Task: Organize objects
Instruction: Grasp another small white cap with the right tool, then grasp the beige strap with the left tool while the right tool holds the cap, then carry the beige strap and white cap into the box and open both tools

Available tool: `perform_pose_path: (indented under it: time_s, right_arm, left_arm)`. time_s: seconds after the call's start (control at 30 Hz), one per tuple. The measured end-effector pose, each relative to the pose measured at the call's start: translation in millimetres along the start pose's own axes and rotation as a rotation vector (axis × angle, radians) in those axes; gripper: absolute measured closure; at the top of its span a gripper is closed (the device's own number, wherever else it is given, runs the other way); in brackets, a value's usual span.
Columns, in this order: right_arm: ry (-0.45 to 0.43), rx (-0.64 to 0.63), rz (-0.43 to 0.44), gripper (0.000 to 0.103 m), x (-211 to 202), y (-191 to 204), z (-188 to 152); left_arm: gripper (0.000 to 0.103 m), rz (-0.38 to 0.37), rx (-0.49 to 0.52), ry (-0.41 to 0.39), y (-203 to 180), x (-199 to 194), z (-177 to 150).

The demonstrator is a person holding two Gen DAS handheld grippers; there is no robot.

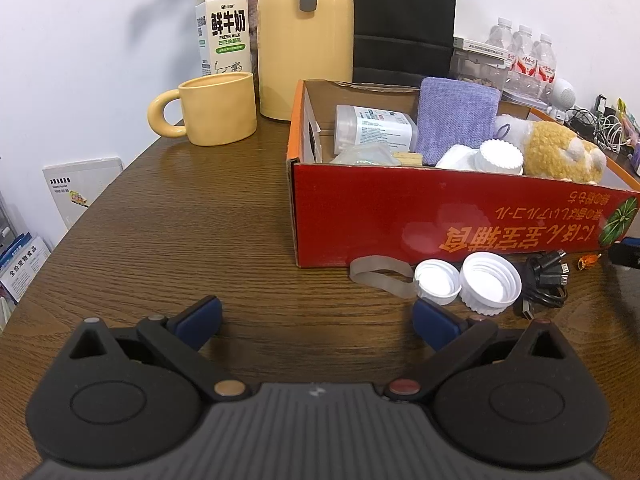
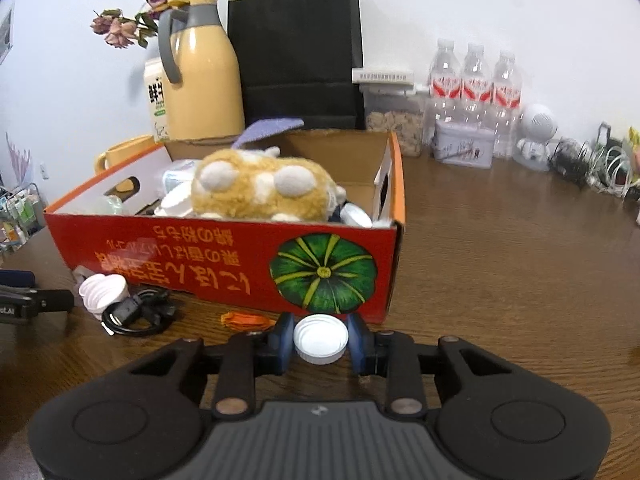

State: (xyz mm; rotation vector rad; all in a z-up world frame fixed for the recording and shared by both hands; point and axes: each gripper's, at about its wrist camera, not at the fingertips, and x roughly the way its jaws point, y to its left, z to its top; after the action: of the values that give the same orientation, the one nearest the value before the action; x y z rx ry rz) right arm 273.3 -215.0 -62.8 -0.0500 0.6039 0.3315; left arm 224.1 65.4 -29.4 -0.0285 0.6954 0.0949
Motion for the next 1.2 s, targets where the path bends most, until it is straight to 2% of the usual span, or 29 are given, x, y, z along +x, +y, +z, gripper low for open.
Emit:
perform_pose_path:
  time_s: [0.17,0.3,0.4,0.47,0.53,0.57,0.6,0.63,0.67,0.73,0.9,1.2]
  right_arm:
    - [-0.052,-0.016,-0.022,0.075,-10,5,-2]
    - [-0.060,-0.022,-0.022,0.075,-12,6,-1]
    - [-0.062,-0.016,-0.022,0.075,-12,6,-2]
    - [-0.063,-0.014,-0.021,0.075,-12,6,-2]
    - [-0.065,-0.013,-0.020,0.075,-12,5,-2]
    - [-0.066,-0.012,-0.020,0.075,-12,5,-2]
    - [-0.067,-0.012,-0.019,0.075,-12,5,-2]
    - [-0.067,-0.012,-0.019,0.075,-13,5,-2]
    - [-0.068,-0.011,-0.018,0.075,-13,5,-2]
    - [-0.070,-0.011,-0.018,0.075,-13,5,-3]
    - [-0.075,-0.008,-0.020,0.075,-14,5,-3]
    - [-0.107,-0.017,-0.028,0.075,-19,6,-4]
  left_arm:
    - [0.000,0.035,-0.038,-0.011,2,2,4]
    - [0.000,-0.002,-0.091,-0.058,3,-1,11]
    - [0.001,0.013,-0.109,-0.082,-1,1,17]
    - [0.013,0.012,-0.108,-0.070,-6,4,19]
    - [0.034,0.009,-0.101,-0.050,-10,7,19]
    - [0.041,0.006,-0.099,-0.043,-12,8,18]
    - [0.051,0.004,-0.092,-0.043,-14,7,17]
    - [0.070,-0.001,-0.087,-0.047,-16,6,17]
    - [0.083,-0.026,-0.088,-0.047,-17,5,16]
    - [0.091,-0.032,-0.082,-0.066,-19,1,14]
    - [0.096,-0.057,-0.100,-0.111,-20,-11,8]
    - [0.097,-0.077,-0.100,-0.217,-22,-44,4]
